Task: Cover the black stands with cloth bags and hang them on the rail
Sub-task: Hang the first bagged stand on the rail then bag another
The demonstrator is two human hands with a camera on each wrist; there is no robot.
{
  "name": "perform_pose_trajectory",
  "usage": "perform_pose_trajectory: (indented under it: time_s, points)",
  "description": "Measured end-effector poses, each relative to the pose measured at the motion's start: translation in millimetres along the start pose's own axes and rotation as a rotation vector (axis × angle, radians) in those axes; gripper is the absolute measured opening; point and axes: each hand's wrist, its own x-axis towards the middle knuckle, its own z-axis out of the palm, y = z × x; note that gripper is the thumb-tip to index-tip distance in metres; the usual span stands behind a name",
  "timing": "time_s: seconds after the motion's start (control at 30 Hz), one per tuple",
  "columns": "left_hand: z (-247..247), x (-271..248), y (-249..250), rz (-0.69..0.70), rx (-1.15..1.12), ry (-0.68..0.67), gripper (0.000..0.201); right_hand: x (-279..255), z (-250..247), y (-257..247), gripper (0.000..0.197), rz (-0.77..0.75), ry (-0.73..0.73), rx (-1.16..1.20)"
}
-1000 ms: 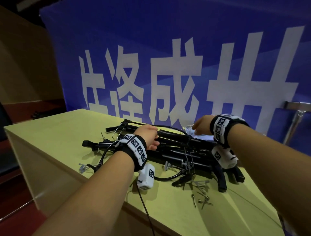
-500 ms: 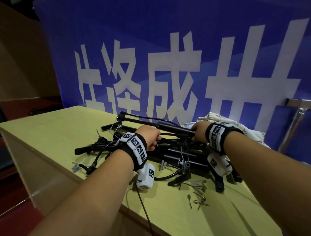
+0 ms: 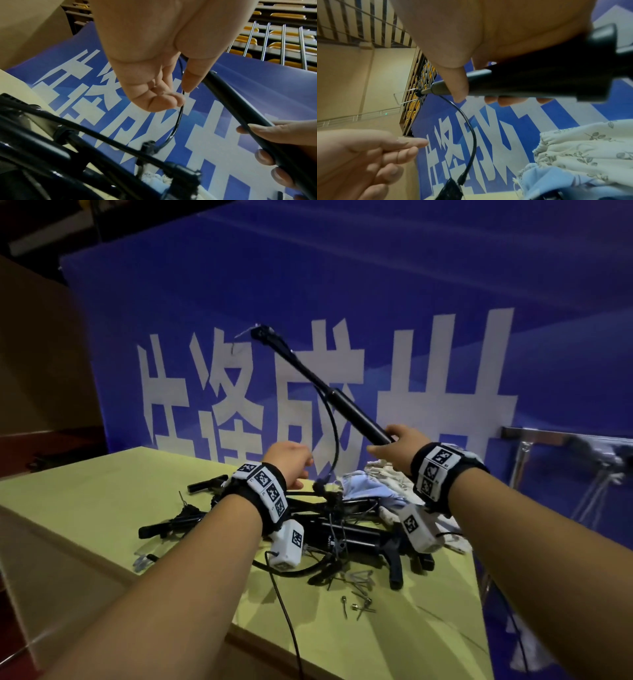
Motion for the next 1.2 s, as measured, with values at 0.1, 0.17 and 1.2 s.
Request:
perform_pose_trajectory:
  time_s: [0.1,0.17,1.2]
  points:
    - [6.5,-14.6,22.6,0.025,-0.007,-0.027,0.021,-13.5,-21.6,-3.1,0.036,-0.008,0.052,0.178]
    - [13.1,-23.8,35.8,0.061,-0.017,-0.043,0.016,-24.7,-37.8,-5.1,0.037,0.002,0.084,0.3]
    - [243.0,-136.7,75.8,0.551,0.184,-0.452,0.026,-171.4,-153.9,148.1,0.013,0.16,0.191,0.627]
